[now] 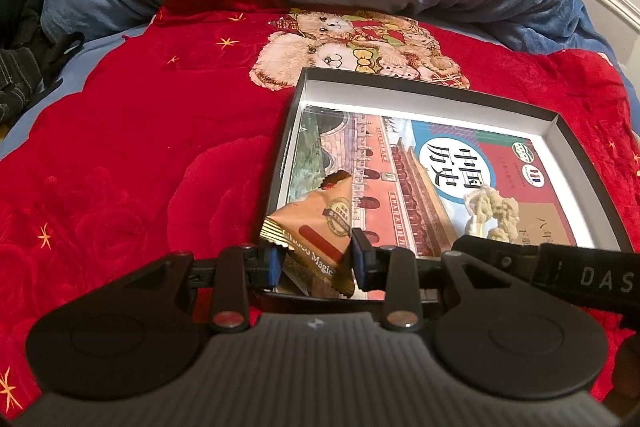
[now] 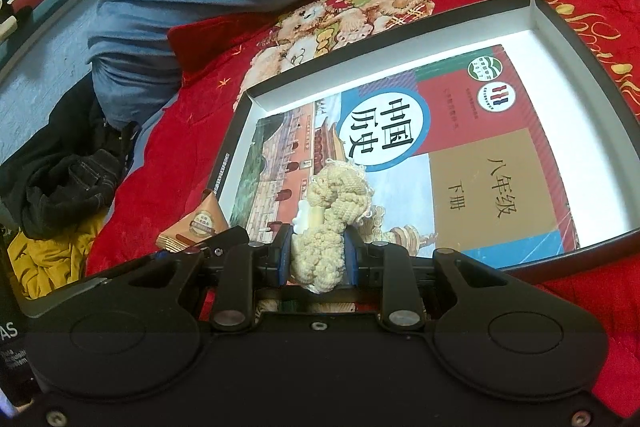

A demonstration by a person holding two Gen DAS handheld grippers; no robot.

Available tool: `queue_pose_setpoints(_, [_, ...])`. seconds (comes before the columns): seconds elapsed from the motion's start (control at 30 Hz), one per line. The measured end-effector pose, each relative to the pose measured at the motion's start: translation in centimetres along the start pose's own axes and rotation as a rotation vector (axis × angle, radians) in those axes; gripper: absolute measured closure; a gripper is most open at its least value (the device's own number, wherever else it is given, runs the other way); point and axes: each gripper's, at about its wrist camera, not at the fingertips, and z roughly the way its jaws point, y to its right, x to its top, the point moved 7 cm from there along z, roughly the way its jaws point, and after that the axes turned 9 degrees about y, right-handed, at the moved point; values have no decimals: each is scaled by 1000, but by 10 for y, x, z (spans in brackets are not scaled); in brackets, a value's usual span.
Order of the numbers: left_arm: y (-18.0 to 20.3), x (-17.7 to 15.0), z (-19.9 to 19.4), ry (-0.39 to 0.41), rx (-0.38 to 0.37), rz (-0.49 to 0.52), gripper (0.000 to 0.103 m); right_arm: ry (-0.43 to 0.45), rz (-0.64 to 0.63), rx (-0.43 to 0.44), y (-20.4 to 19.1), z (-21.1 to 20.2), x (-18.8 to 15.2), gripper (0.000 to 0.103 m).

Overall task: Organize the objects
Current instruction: 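Lower both tools into the box and open them to release the items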

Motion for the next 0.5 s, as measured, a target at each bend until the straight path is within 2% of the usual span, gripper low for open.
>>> queue_pose_setpoints(0.5, [1, 1, 1, 0, 2, 3, 57, -5, 17, 5, 2, 0, 0, 77])
